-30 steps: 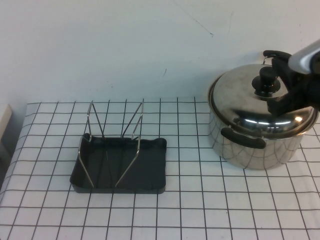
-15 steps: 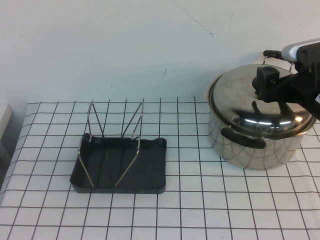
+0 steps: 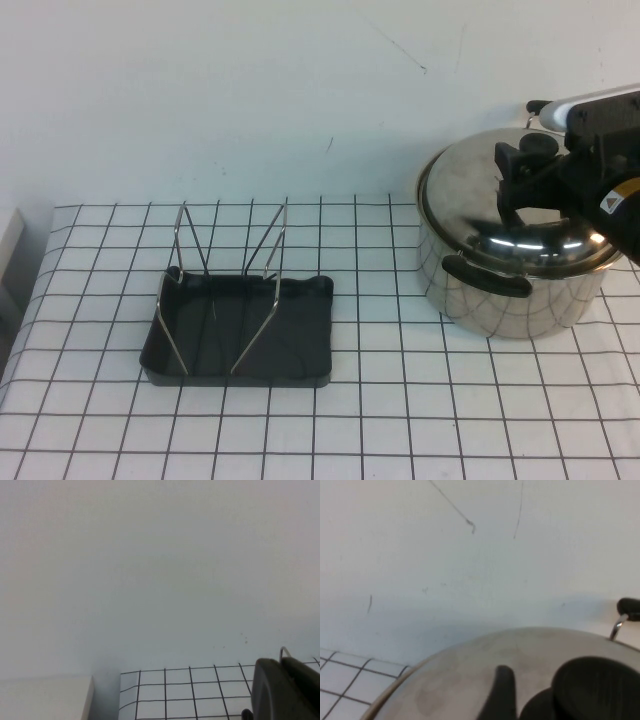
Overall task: Put pot lid on rack
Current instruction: Open the pot
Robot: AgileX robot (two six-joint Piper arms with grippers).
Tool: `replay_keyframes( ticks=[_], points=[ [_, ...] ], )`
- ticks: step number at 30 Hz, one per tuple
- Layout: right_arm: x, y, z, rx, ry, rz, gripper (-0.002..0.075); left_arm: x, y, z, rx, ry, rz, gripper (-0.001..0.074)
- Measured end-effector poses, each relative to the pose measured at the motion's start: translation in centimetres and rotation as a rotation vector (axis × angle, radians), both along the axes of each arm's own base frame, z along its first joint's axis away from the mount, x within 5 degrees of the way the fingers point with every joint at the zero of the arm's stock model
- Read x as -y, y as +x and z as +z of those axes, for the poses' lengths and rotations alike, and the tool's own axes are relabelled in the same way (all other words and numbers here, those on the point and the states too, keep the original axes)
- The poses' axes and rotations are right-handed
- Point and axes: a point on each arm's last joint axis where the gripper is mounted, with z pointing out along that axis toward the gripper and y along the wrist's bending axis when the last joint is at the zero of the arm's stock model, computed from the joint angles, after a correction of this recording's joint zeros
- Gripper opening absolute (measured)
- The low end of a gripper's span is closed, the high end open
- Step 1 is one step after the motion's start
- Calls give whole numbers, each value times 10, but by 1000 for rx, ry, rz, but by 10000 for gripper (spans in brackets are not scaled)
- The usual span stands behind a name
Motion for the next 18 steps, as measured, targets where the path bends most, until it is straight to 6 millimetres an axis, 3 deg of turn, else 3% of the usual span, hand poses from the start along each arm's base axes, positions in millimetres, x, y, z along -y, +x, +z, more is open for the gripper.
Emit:
replay_keyframes(
  ticks=[7,15,18],
  points=[
    [0,1,-3,-22,10,-4,347,0,0,-5,-13,-35,1,-3],
    [0,1,0,5,20,-6,353,0,0,-5,-31,-249,4,-3],
    [1,-2,12,47,31,-6,353,0,0,-5,-39,-322,5,-3]
  ],
)
